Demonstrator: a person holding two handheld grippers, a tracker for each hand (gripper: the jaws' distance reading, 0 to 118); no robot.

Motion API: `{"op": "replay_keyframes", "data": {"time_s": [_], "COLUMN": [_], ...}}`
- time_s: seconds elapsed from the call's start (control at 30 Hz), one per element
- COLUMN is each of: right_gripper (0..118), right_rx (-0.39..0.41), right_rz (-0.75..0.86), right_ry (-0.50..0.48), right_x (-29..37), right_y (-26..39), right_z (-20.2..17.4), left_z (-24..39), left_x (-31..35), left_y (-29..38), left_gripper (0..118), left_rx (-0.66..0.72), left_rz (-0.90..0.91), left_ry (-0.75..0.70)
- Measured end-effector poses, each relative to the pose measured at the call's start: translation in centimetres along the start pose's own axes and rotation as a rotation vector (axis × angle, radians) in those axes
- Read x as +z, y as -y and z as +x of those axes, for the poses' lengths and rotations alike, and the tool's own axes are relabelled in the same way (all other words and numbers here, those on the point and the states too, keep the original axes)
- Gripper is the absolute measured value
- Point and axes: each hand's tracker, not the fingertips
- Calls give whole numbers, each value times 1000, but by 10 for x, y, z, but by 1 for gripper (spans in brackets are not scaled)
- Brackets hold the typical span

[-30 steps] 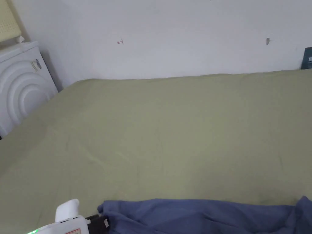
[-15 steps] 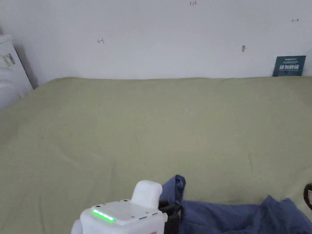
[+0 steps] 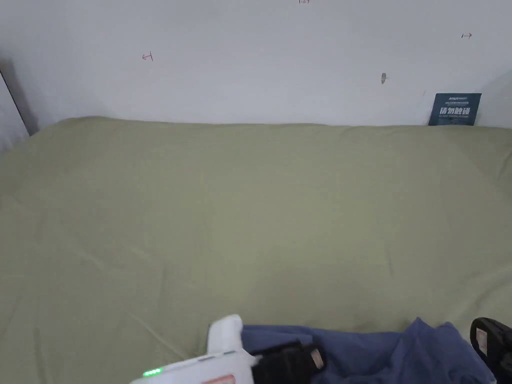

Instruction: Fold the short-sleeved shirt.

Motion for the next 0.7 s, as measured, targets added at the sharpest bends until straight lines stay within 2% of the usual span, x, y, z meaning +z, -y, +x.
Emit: {"op": "replay_keyframes", "data": {"time_s": [0.03,0.07,0.1,0.13,0.23,0.3,0.5,0.53,0.6,0.7], "right_gripper": [1,1,1,1,1,1,1,1,1,1], "right_rx": [3,7,12,15,13,8,12,13,16,29], "right_rz": [-5,-9,-12,-13,-12,-8,19,22,23,28], "right_ry": [-4,-7,-11,-19,-41,-49,-53,-52,-51,-47], "right_x": [-1,-2,-2,-2,-3,-1,6,6,8,10], "right_y": [0,0,0,0,1,0,-5,-6,-9,-10], "right_z": [-1,-2,-4,-5,-8,-11,-13,-13,-14,-15], "left_z": [-6,-13,-23,-31,-53,-64,-68,-69,-65,-55], "left_x": [11,17,21,20,5,-9,-72,-79,-85,-90], "left_y": [-5,-7,-11,-14,-8,5,65,73,77,72], "left_gripper": [68,52,13,1,1,1,0,0,0,0], "left_rx": [4,10,19,36,78,124,168,192,265,231], "left_rz": [65,116,148,144,128,62,-114,-93,-17,-31], "left_ry": [3,-12,-37,-63,-88,-20,-10,-14,72,23]}}
